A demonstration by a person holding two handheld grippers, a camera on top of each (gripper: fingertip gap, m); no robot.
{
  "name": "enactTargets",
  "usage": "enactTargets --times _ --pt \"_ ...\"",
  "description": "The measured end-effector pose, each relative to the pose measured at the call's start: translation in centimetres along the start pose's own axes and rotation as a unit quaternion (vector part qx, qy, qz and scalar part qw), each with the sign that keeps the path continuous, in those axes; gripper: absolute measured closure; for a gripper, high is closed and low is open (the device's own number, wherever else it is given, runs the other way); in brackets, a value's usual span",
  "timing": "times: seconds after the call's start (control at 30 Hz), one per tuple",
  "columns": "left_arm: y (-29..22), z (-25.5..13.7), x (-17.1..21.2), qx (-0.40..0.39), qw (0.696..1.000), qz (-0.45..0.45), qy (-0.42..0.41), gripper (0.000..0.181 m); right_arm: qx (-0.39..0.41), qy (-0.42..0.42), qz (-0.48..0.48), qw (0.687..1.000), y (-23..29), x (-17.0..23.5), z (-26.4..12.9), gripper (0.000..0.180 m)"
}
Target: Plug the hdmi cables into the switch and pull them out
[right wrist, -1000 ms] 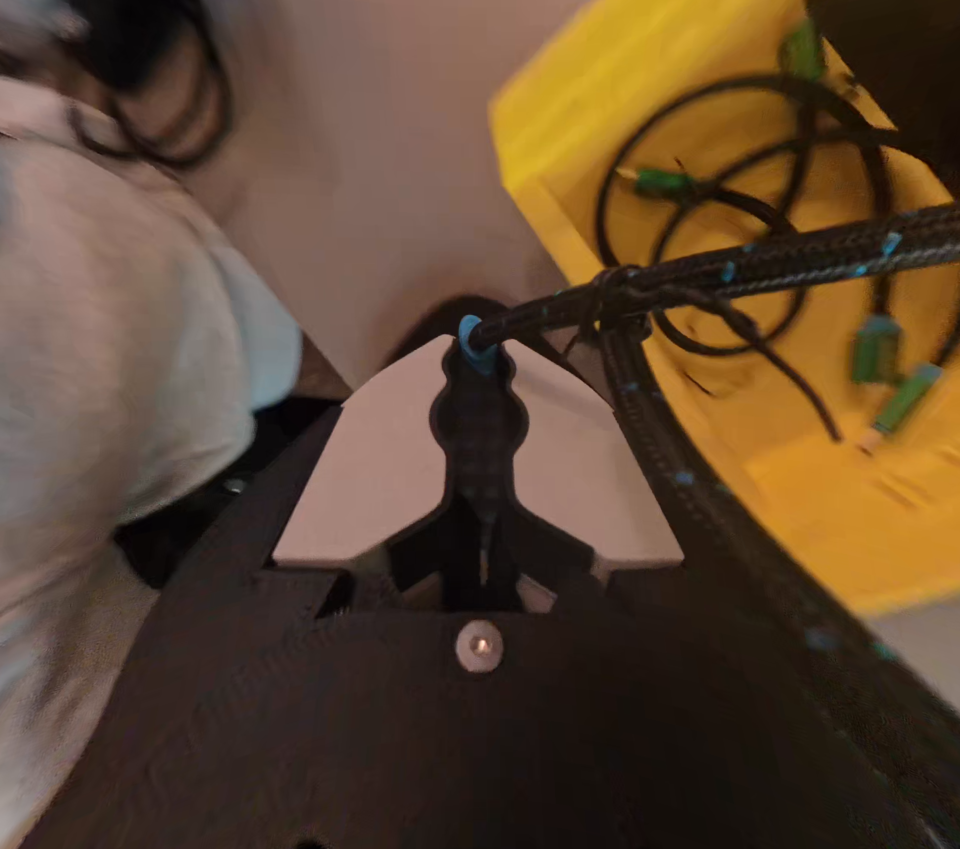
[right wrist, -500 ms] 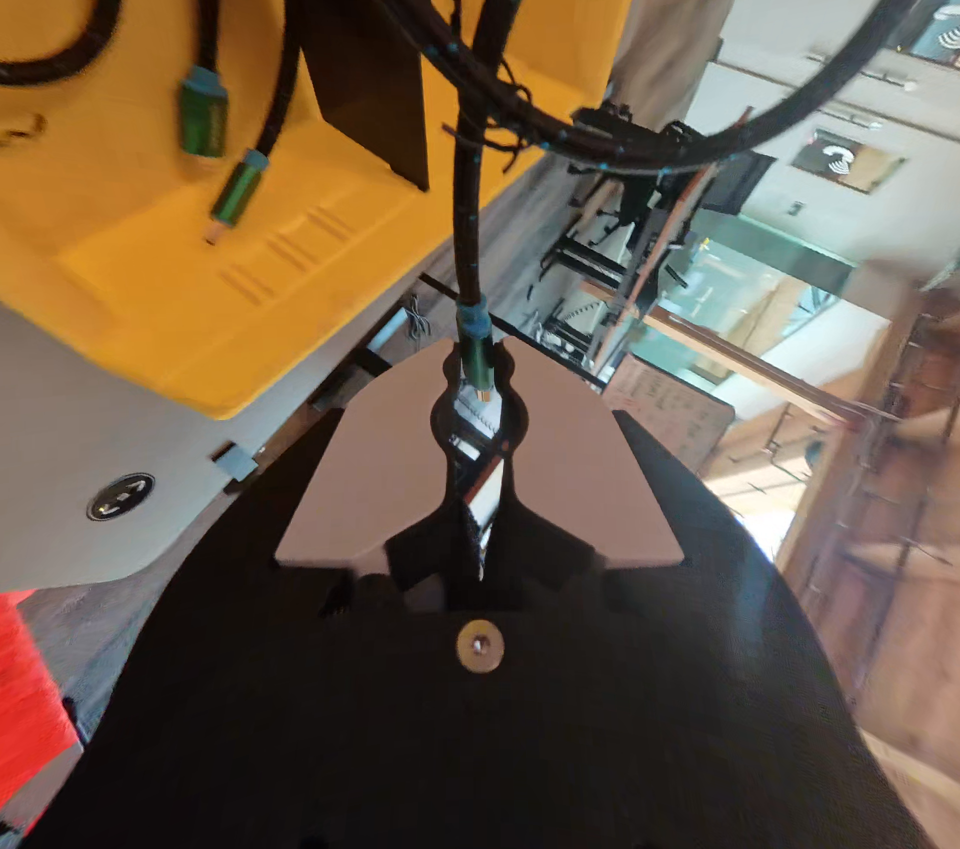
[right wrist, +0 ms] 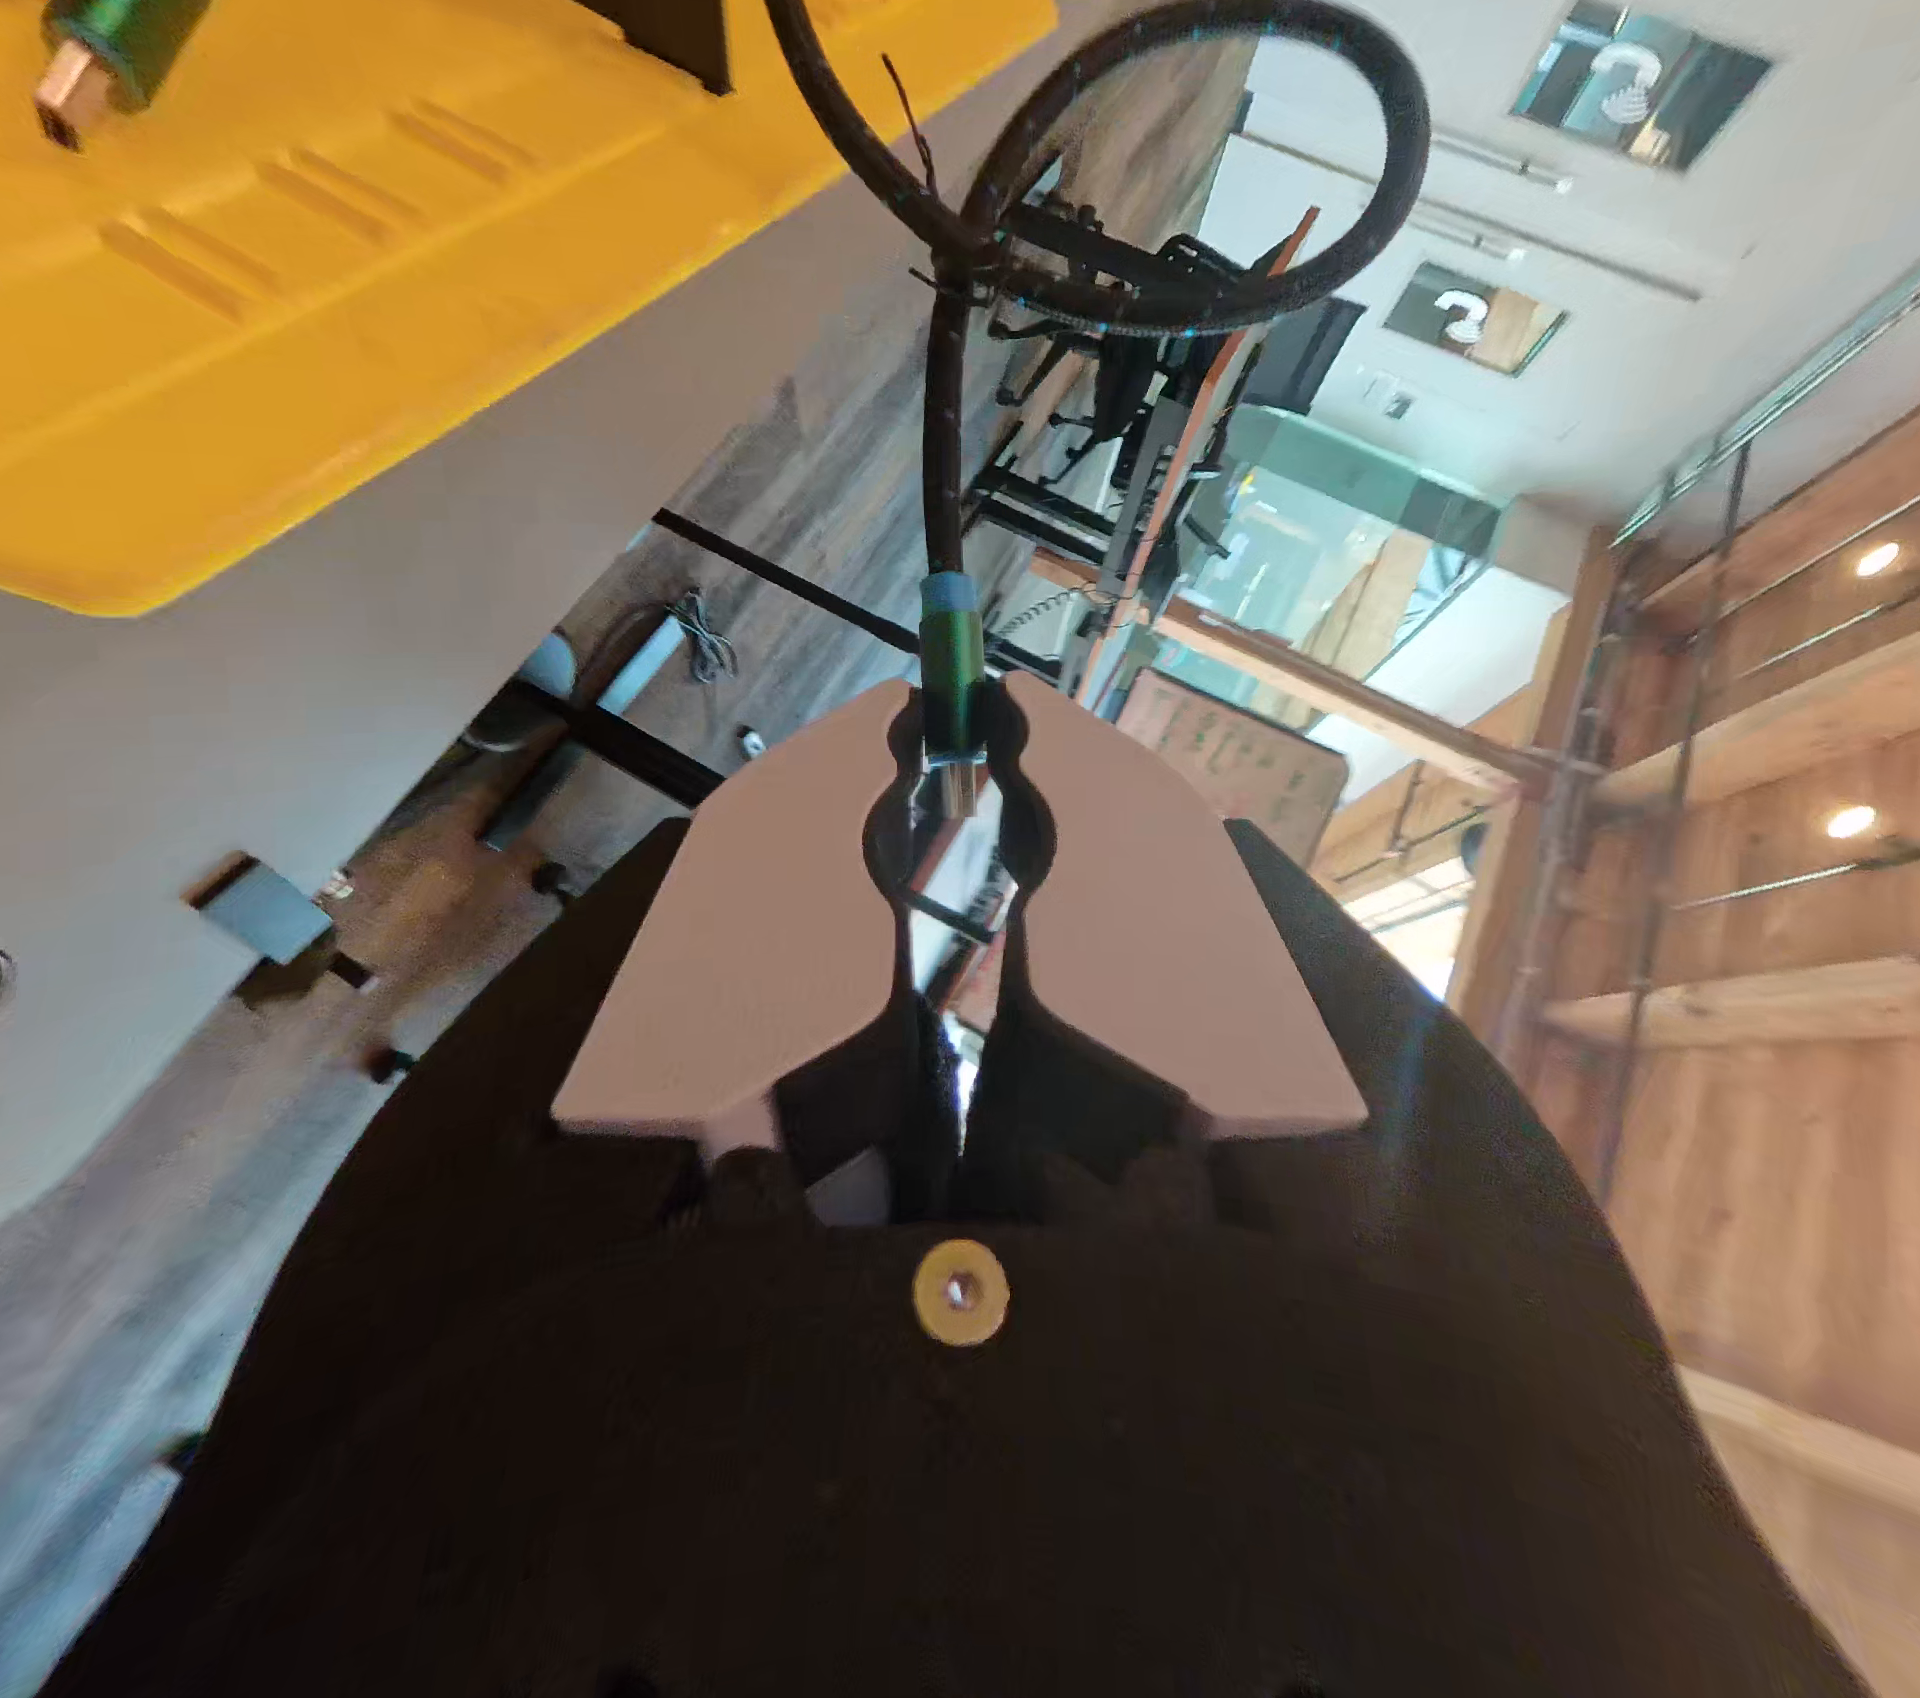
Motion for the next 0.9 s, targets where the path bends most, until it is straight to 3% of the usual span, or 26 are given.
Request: enactTargets --times 0.13,0.3,0.53,0.9 --pt "0.1 0.0 0.2 -0.002 1.0 -0.002 0.002 0.159 0.03 -0.025 0.06 0.997 -2.0 1.0 -0.8 0.168" --pt "0.1 0.0 0.3 -0.001 1.0 -0.004 0.004 0.16 0.05 -0.078 0.009 0.996 -3.2 0.9 -2.7 0.168" --pt "0.2 0.0 0.3 -0.001 1.0 -0.006 0.003 0.16 -0.009 -0.178 -0.074 0.981 -0.4 -2.1 -4.4 0.168" --pt "0.3 0.2 0.7 -0.001 1.0 -0.01 0.007 0.159 -0.151 -0.215 -0.176 0.949 3.9 -5.5 -3.2 0.168"
Point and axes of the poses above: each gripper's, where its closed fingertips meet, z out along the fingers, x out of its underside, y = z × x across the jaws, the point moved 1 cm from there along -z, back along the fingers, and after that the axes turned 13 degrees about x, right-handed, at the moved point
